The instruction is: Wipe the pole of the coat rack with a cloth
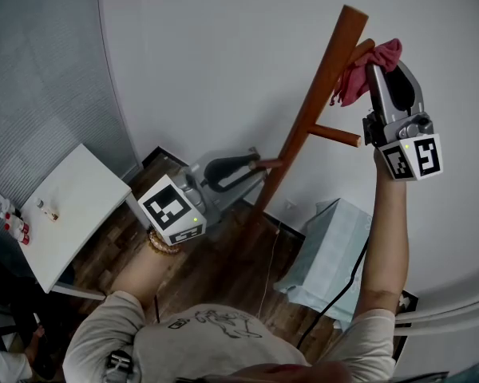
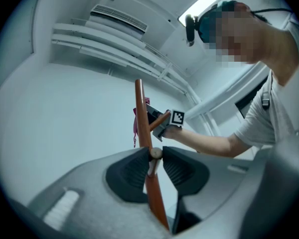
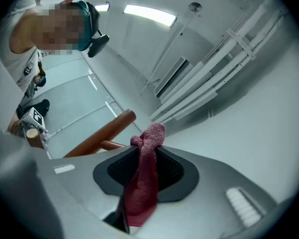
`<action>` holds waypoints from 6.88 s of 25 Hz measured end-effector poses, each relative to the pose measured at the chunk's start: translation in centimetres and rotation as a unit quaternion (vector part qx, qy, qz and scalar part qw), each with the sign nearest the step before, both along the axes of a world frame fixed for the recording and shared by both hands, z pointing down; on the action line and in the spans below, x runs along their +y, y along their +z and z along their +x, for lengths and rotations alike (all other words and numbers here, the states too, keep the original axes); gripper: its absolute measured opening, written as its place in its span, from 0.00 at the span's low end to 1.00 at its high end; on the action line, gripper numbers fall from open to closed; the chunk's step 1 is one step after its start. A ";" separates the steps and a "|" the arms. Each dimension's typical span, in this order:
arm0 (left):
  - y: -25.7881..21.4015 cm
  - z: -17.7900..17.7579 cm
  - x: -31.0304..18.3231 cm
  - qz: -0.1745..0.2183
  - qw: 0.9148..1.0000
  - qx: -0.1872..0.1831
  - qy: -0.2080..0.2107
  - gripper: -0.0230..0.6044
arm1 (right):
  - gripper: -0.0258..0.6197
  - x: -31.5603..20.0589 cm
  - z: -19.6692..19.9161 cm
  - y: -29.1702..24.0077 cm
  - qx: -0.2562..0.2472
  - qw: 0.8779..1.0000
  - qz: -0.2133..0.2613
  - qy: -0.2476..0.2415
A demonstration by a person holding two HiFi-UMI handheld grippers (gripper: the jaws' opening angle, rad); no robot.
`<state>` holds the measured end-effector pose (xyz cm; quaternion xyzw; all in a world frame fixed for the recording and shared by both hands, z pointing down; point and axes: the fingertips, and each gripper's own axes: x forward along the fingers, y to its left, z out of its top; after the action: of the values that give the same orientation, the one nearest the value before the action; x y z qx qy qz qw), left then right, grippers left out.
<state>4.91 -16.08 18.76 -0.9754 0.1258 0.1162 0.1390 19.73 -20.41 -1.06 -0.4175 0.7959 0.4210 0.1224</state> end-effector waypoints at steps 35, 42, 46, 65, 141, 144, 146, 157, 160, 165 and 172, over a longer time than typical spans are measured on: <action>2.6 0.4 -1.2 -0.004 1.000 0.006 0.003 0.18 | 0.20 5.4 -8.4 -7.7 0.180 0.979 0.065 0.067; -0.6 -0.3 -0.1 -0.002 1.000 0.010 0.002 0.17 | 0.20 6.7 -10.9 -6.1 0.227 0.965 0.072 0.107; 0.2 0.0 -0.4 0.001 1.000 0.005 -0.001 0.17 | 0.20 5.8 -11.1 -1.3 0.293 0.941 0.069 0.154; 0.7 0.4 -0.7 0.000 1.000 0.017 -0.012 0.17 | 0.20 11.7 -9.6 1.9 0.314 0.921 0.118 0.197; 11.5 1.9 -3.9 -0.056 0.998 -0.034 -0.024 0.17 | 0.20 5.5 -2.2 10.9 0.121 0.943 0.028 0.310; 11.8 1.5 -4.7 -0.066 0.997 -0.023 -0.033 0.17 | 0.20 7.5 -1.9 10.1 0.114 0.937 0.047 0.328; 11.3 2.0 -3.8 -0.069 0.997 -0.017 -0.033 0.17 | 0.20 10.2 -1.7 9.9 0.111 0.936 0.053 0.331; 11.0 2.3 -3.5 -0.087 0.995 -0.008 -0.055 0.17 | 0.20 14.7 -6.4 15.8 0.113 0.947 0.011 0.301; 11.1 2.3 -3.5 -0.092 0.994 -0.006 -0.058 0.17 | 0.20 14.3 -8.2 18.0 0.119 0.948 -0.007 0.293; 10.8 2.7 -3.8 -0.095 0.994 -0.005 -0.061 0.17 | 0.20 10.6 -9.2 20.8 0.135 0.938 -0.033 0.316; 10.8 3.9 -3.8 -0.102 0.992 -0.004 -0.071 0.17 | 0.20 5.6 -8.3 23.8 0.164 0.910 -0.060 0.376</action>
<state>8.80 -19.93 29.55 -0.9735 0.2053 0.0890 0.0476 11.48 -14.83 22.79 -0.6173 0.6128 0.4499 -0.2025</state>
